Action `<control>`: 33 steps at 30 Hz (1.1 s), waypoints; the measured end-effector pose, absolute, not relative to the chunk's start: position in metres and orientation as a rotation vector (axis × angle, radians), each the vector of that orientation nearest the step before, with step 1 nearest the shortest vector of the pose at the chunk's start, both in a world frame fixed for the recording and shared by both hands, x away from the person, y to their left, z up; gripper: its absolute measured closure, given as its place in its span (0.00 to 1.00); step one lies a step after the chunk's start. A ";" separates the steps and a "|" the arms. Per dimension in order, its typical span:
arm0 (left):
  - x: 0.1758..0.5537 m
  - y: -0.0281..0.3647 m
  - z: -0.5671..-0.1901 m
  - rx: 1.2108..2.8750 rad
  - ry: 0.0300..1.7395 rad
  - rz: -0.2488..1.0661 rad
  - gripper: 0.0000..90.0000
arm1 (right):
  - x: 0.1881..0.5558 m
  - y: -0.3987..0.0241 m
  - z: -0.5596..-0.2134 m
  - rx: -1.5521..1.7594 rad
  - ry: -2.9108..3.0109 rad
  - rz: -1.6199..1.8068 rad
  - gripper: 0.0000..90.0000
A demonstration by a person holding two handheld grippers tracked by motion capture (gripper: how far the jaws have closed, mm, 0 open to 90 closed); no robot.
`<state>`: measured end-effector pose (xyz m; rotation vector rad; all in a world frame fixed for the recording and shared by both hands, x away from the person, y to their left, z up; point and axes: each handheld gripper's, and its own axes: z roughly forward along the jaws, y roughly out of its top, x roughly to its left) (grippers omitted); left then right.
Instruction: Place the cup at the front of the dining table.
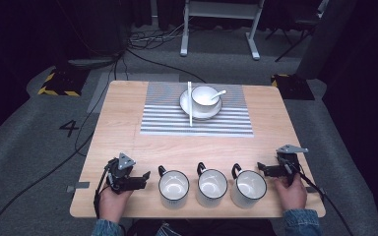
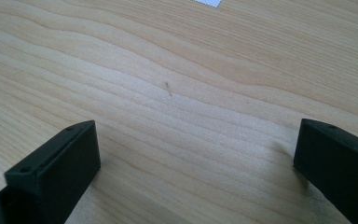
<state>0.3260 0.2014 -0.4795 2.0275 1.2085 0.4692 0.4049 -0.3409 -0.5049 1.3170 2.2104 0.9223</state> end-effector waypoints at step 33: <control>0.283 0.179 -0.431 1.949 1.047 0.448 0.17 | 0.405 -0.341 -0.505 1.317 2.213 0.923 0.00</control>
